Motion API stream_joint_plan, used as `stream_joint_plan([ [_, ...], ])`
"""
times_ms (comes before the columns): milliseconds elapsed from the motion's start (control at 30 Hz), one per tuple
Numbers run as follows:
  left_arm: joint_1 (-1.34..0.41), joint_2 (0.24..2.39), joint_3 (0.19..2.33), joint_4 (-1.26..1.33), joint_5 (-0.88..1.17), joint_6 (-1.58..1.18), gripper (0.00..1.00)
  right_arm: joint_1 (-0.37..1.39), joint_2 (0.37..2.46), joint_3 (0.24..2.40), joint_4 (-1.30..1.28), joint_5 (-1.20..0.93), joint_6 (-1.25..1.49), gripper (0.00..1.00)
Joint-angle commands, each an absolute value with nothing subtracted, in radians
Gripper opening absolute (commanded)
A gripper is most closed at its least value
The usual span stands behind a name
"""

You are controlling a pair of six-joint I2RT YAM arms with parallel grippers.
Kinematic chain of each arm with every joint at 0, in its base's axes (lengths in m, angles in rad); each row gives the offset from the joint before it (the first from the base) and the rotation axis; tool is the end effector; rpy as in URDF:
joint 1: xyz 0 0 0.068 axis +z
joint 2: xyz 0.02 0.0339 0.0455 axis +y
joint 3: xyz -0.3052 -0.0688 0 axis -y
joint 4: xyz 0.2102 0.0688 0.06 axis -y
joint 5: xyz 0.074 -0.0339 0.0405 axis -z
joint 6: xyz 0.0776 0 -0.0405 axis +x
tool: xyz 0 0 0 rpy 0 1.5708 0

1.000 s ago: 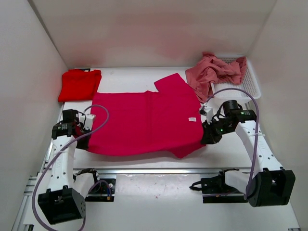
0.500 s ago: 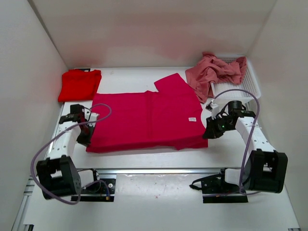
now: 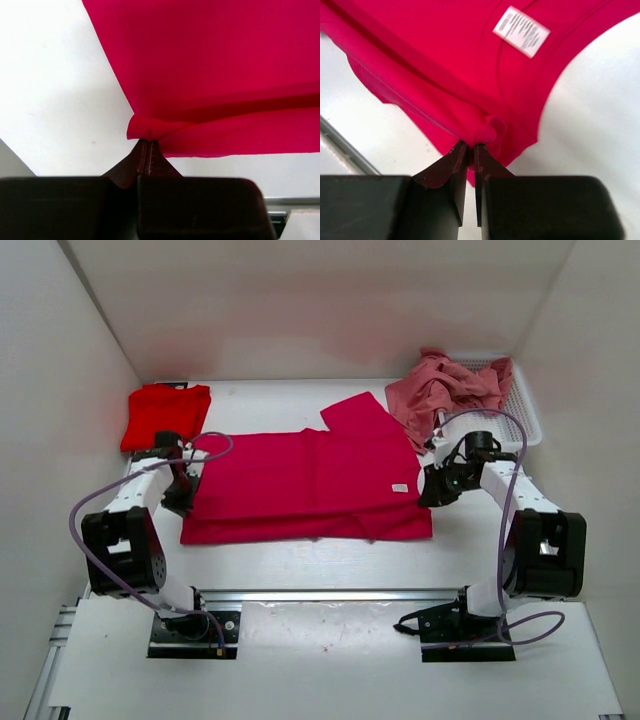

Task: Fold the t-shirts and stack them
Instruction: Fold the flattened tshirt in 1/3 of the way

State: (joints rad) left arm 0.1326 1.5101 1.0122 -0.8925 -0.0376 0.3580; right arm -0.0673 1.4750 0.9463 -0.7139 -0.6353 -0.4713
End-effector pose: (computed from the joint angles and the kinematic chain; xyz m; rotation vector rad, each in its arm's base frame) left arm 0.2395 0.0349 0.2214 0.3294 2.9551 0.1195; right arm 0.2491 0.0294 0.2339 -0.6543 2.4958 0.7030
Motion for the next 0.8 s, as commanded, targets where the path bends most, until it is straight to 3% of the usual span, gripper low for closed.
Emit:
stream_joint_plan([
  [0, 0.117, 1.537, 1.083, -0.841, -0.109, 0.356, 0.0, -0.065, 1.506, 1.014, -0.647, -0.572, -0.479, 0.0],
  [300, 0.072, 1.606, 1.143, -0.822, -0.153, 0.353, 0.07, -0.006, 1.585, 1.057, -0.589, -0.436, -0.453, 0.0],
  [400, 0.072, 1.623, 1.16, -0.812, -0.156, 0.338, 0.17, -0.003, 1.612, 1.071, -0.551, -0.359, -0.404, 0.22],
  [500, 0.09, 1.667, 1.21, -0.822, -0.16, 0.319, 0.31, 0.02, 1.637, 1.112, -0.509, -0.267, -0.345, 0.51],
  [600, 0.112, 1.725, 1.282, -0.848, -0.16, 0.304, 0.41, 0.026, 1.647, 1.161, -0.518, -0.233, -0.333, 0.61],
  [767, 0.185, 1.71, 1.321, -0.929, -0.083, 0.298, 0.45, 0.002, 1.562, 1.145, -0.627, -0.311, -0.385, 0.59],
])
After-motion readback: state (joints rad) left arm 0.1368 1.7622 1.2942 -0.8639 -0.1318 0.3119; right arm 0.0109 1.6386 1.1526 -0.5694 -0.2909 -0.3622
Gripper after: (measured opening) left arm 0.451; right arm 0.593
